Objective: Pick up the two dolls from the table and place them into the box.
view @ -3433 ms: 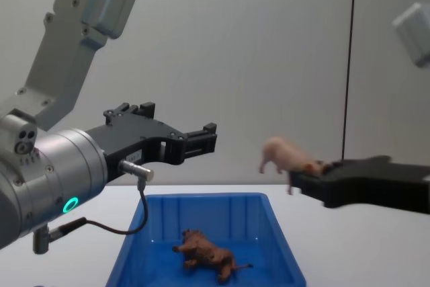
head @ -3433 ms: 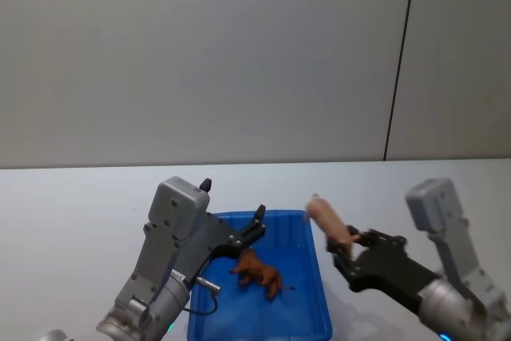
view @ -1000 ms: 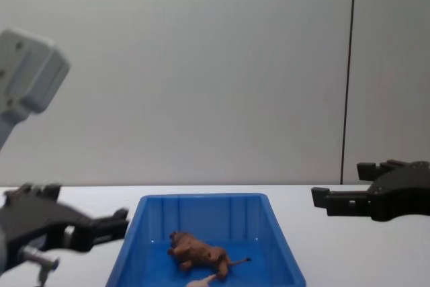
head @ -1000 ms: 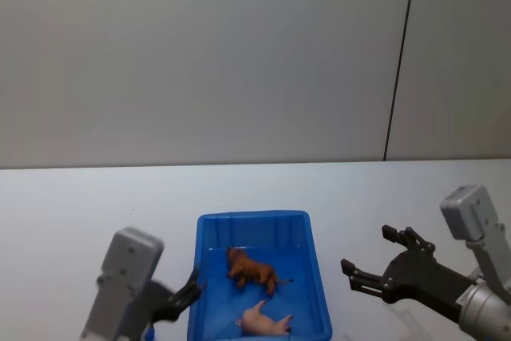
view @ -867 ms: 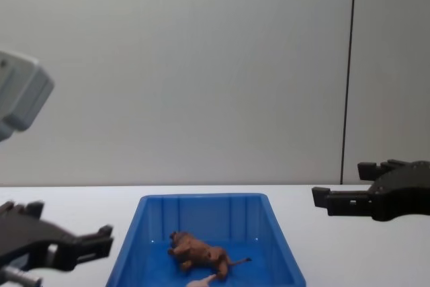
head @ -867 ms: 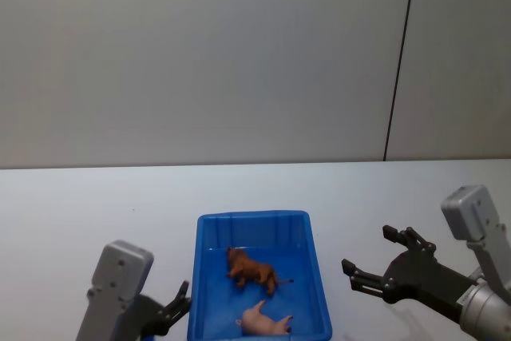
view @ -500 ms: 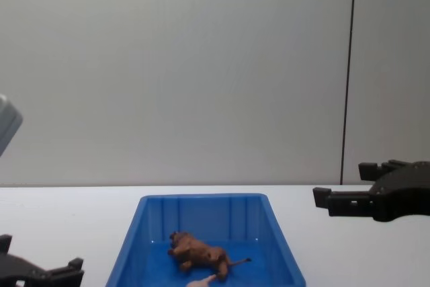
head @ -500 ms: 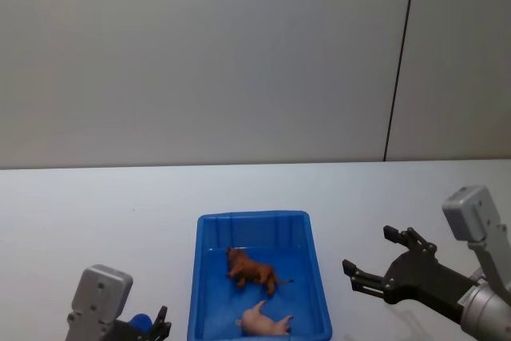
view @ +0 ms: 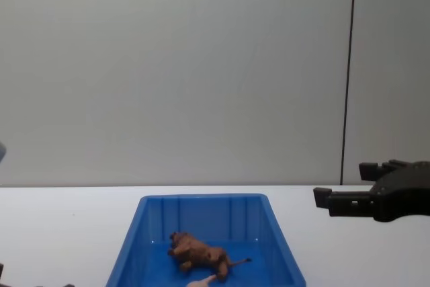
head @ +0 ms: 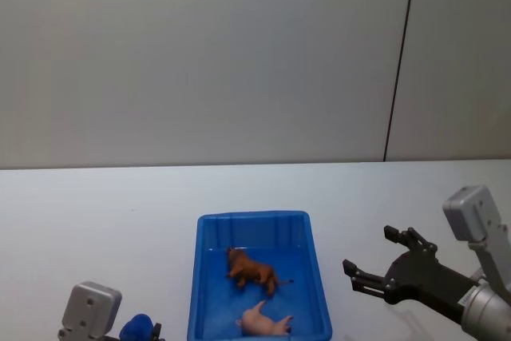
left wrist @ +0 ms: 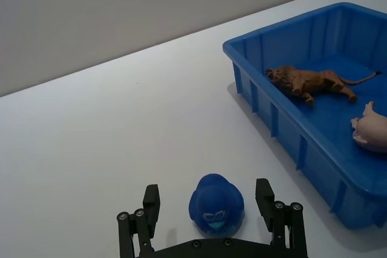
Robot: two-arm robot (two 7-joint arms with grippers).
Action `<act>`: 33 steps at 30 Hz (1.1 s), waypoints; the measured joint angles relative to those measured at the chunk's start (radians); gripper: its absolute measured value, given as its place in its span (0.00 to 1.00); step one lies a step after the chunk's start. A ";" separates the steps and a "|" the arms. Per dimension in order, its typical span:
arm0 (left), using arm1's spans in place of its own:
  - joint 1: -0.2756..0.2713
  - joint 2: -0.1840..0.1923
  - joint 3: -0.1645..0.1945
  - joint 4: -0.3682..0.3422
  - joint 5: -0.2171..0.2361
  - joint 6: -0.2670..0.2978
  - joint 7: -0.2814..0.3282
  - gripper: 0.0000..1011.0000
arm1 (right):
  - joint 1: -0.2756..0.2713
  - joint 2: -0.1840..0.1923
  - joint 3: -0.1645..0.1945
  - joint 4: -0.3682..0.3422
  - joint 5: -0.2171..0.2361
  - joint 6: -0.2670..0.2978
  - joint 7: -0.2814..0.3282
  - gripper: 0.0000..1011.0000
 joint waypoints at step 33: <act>-0.056 -0.056 -0.031 0.164 -0.032 -0.095 -0.163 0.45 | 0.000 0.001 0.000 0.000 0.000 0.000 0.000 0.99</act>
